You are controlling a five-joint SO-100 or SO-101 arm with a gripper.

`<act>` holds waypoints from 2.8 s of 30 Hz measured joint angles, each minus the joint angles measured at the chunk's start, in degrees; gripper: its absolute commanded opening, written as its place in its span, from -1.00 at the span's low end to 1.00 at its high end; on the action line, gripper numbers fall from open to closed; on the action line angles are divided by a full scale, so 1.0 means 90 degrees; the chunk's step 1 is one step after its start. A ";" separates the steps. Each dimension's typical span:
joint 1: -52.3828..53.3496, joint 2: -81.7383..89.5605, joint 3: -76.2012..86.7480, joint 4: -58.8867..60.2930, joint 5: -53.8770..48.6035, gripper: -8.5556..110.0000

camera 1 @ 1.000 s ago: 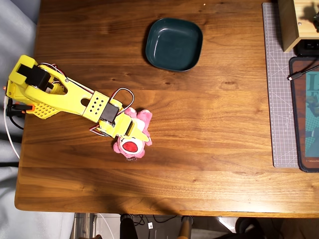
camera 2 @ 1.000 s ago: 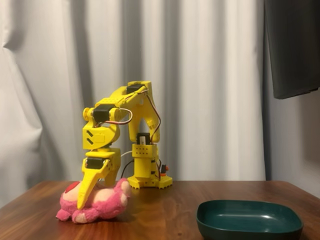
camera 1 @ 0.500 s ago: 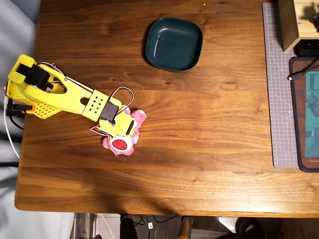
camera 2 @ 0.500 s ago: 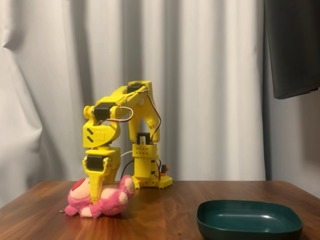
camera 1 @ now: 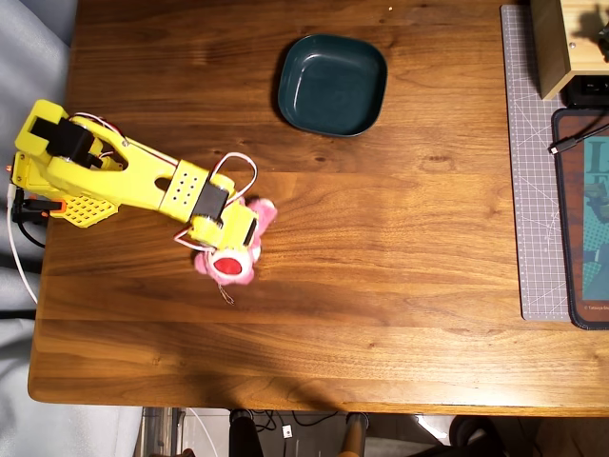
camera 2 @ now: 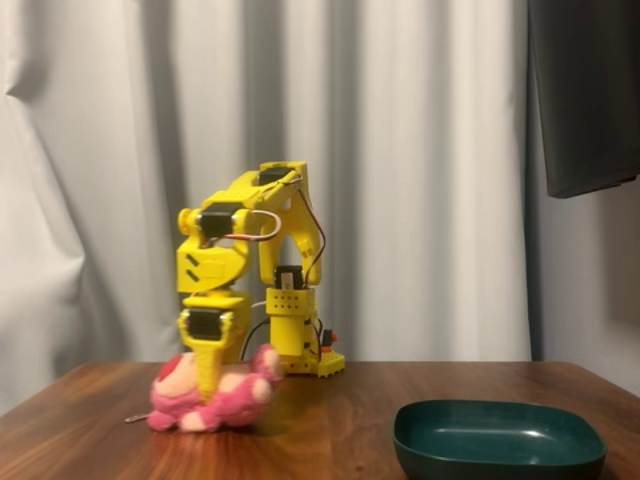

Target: Grasp a strawberry bear and put it in the bin.

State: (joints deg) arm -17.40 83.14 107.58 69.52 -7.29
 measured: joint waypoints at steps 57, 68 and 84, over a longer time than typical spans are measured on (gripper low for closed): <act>0.4551 -0.4541 -1.1367 0.1719 0.0801 -0.79; 0.4023 -0.5137 -1.1924 0.1895 0.0791 -0.78; 0.4727 -0.5645 -1.2451 0.2334 0.0791 -0.77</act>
State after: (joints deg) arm 25.14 32.34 -4.48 90.53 -0.18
